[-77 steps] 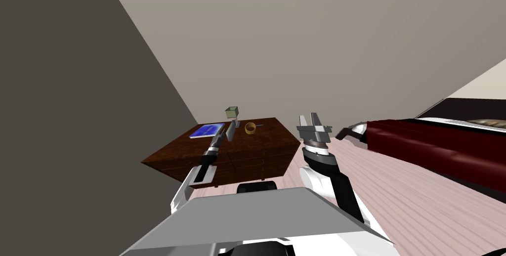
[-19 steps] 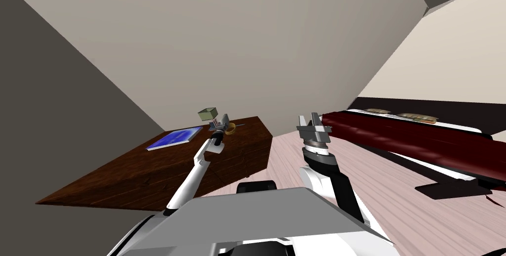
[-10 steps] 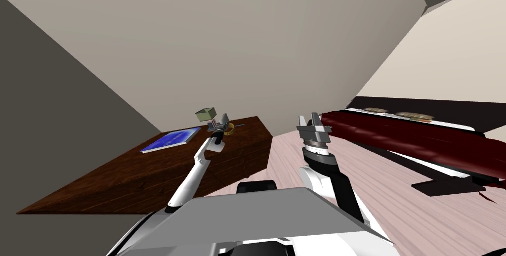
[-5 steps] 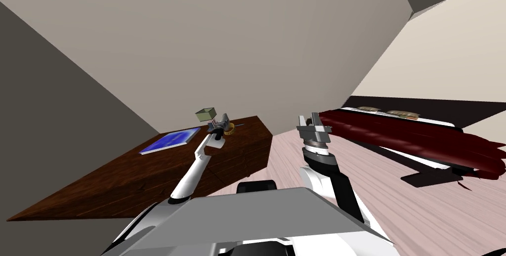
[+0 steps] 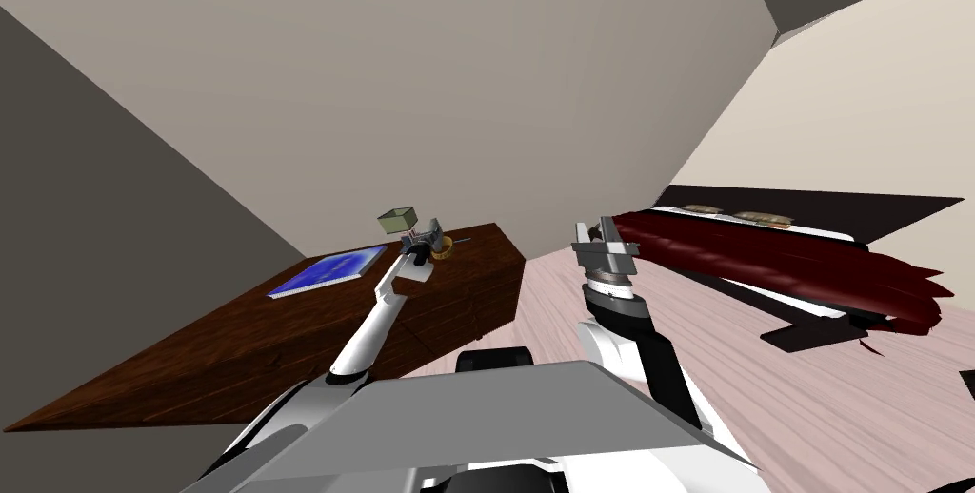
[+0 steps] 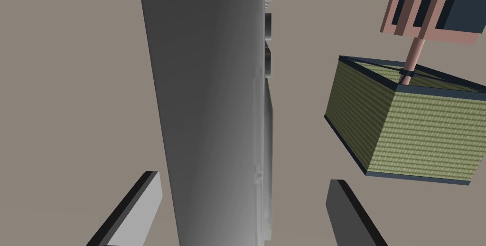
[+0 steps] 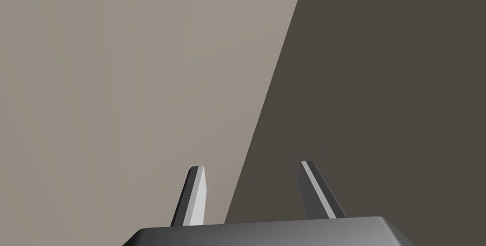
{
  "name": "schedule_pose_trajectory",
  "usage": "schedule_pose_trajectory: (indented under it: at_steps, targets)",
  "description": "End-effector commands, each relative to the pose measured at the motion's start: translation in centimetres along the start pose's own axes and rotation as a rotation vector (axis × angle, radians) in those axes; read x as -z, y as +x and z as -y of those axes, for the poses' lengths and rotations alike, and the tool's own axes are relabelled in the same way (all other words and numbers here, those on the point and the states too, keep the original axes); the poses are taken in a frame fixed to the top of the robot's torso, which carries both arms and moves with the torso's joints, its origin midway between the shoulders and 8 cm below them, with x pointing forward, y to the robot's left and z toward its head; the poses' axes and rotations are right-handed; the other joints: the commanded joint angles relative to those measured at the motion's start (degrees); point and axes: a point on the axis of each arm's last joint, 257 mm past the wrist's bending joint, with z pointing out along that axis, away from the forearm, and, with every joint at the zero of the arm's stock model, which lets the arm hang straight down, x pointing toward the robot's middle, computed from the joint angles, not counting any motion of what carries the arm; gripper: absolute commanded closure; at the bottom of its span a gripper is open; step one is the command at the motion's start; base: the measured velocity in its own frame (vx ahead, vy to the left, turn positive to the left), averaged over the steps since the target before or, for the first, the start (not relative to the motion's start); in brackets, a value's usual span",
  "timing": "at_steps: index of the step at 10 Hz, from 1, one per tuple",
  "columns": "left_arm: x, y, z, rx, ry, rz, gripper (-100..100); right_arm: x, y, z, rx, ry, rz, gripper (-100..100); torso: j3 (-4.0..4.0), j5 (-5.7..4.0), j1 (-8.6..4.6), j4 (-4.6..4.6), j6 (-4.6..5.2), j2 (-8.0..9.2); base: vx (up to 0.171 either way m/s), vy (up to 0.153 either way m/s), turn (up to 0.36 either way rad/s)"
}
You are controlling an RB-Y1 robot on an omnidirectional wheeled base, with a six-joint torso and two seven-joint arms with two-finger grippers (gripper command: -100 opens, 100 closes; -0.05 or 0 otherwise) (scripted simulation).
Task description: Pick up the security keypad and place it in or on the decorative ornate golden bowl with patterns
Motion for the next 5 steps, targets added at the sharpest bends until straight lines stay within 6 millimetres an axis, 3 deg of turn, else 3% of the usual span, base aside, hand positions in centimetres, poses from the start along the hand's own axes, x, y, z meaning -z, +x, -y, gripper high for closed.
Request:
schedule_pose_trajectory:
  at_steps: [1, 5]
  targets:
    - [0.00, 0.00, 0.00, 0.000, 0.000, 0.000, 0, 0.00, 0.00, 0.00, 0.000, 0.000, 0.000, 0, 0.00, 0.00, 0.00, 0.00, 0.00, 0.00, 0.000, 0.000, 0.000]
    - [0.00, 0.00, 0.00, 0.000, 0.000, 0.000, 0, 0.00, 0.00, 0.00, 0.000, 0.000, 0.000, 0, -0.02, -0.01, -0.03, -0.01, 0.00, -0.03, 0.000, 0.000, 0.000]
